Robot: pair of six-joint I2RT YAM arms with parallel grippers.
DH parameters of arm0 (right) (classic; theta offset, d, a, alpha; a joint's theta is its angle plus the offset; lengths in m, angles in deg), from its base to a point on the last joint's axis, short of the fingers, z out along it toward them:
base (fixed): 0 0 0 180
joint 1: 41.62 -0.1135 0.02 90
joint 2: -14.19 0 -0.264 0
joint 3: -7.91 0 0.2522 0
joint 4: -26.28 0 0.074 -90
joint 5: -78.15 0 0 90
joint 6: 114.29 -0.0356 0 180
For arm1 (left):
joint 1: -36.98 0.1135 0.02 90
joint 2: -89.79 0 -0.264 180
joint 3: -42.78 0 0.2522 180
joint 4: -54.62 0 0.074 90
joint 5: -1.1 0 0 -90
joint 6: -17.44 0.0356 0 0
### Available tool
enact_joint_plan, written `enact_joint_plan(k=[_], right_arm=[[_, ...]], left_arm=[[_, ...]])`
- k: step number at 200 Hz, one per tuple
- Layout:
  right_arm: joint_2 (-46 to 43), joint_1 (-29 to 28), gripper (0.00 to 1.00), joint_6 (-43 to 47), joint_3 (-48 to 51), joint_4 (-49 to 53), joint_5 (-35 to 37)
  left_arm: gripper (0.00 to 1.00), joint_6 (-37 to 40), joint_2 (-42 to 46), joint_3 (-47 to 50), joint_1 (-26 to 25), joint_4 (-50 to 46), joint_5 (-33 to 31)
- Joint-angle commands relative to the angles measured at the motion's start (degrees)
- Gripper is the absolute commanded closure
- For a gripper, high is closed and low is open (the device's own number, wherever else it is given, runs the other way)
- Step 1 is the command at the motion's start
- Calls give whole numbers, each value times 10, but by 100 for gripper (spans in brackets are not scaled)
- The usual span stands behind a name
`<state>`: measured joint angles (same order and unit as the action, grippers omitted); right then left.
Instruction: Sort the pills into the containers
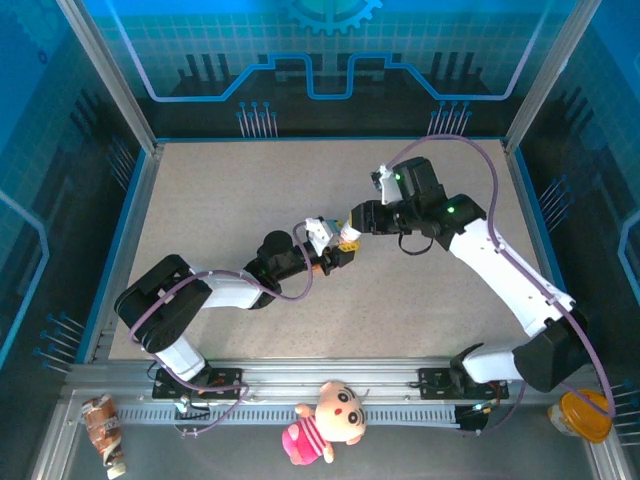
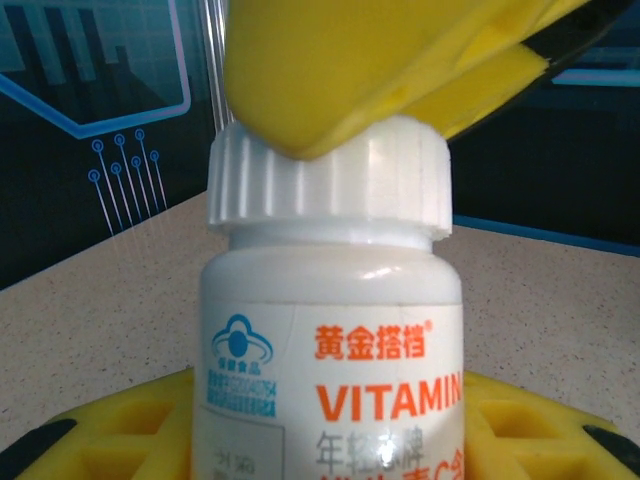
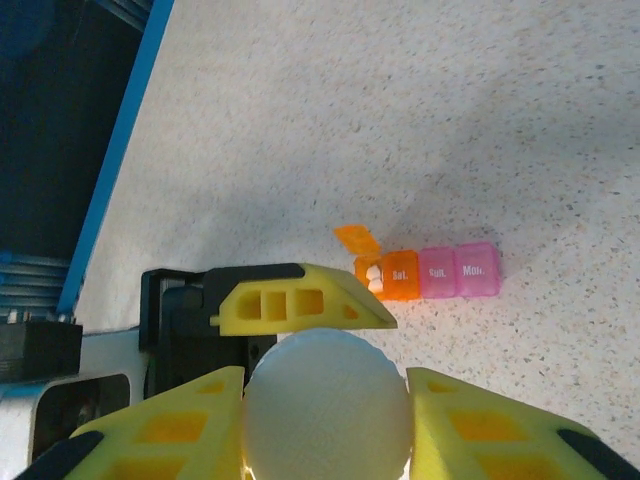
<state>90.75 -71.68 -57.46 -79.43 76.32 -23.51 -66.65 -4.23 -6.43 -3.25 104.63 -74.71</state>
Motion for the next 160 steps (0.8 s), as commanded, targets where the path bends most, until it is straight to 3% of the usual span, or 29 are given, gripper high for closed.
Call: enact_joint_plan(k=[1,23,49,71,125,160], right_arm=[[4,-39,62,-108,20,-54,61],[13,-40,53,-118,9,-64,50],[-12,-9,32,-96,-4,-55,29],[-52,18,24,-75,-2,-47,3],[-103,49,18,25,17,-58,-58],[-58,71,18,164,-45,30,-117]], left_arm=[[100,3,12,-21,-6,73,23],[100,1,9,-19,-6,77,20],[100,3,11,-16,-6,77,17],[100,3,12,-13,-6,80,17],[100,0,11,-10,-6,89,19],[100,5,20,-4,-6,82,22]])
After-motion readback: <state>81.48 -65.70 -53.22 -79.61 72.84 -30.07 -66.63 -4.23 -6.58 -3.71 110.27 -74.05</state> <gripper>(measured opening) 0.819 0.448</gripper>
